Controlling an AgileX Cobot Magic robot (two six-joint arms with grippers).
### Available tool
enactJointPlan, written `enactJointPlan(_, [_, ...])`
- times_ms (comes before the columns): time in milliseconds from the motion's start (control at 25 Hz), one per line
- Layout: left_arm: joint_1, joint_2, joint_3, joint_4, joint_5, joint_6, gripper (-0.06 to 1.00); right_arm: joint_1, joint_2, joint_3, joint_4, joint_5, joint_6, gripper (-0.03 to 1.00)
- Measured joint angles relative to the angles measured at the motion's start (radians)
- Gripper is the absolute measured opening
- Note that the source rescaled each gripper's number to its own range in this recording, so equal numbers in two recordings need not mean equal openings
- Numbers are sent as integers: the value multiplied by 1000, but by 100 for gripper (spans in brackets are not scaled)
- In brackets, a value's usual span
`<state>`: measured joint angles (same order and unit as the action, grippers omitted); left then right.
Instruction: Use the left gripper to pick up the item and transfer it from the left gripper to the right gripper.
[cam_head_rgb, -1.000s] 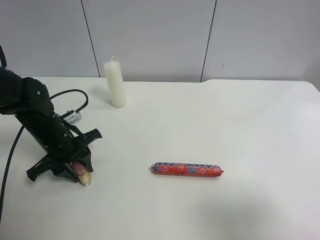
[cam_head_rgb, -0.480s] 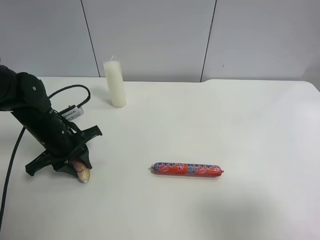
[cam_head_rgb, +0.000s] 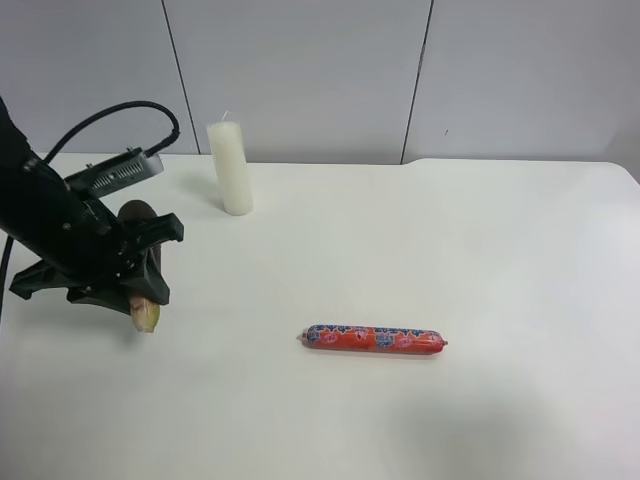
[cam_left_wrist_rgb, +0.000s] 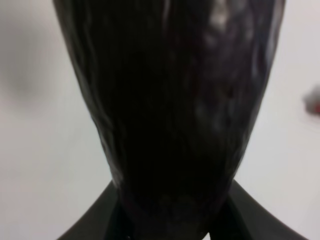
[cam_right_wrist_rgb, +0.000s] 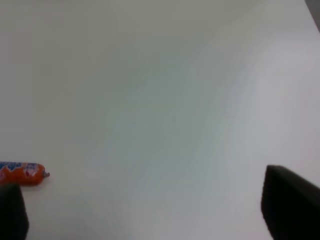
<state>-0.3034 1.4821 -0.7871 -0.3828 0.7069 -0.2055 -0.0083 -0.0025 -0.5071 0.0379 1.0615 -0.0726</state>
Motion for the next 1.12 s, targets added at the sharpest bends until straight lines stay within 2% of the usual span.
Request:
enactJointPlan(80, [0, -45, 0, 10, 27, 47, 0, 0, 0, 0, 0, 0, 0, 100])
enactJointPlan(280, [0, -147, 0, 7, 77, 235, 0, 0, 0, 0, 0, 0, 0, 100])
enactJointPlan(520, [0, -201, 0, -111, 155, 498, 0, 0, 0, 0, 0, 0, 0, 100])
enactJointPlan(680, [0, -201, 0, -144, 241, 619, 0, 0, 0, 0, 0, 0, 0, 100])
enactJointPlan(800, [-29, -201, -30, -125, 286, 660, 0, 0, 0, 0, 0, 0, 0, 100])
enactJointPlan(1120, [-244, -189, -159, 46, 283, 651, 0, 0, 0, 0, 0, 0, 0, 100])
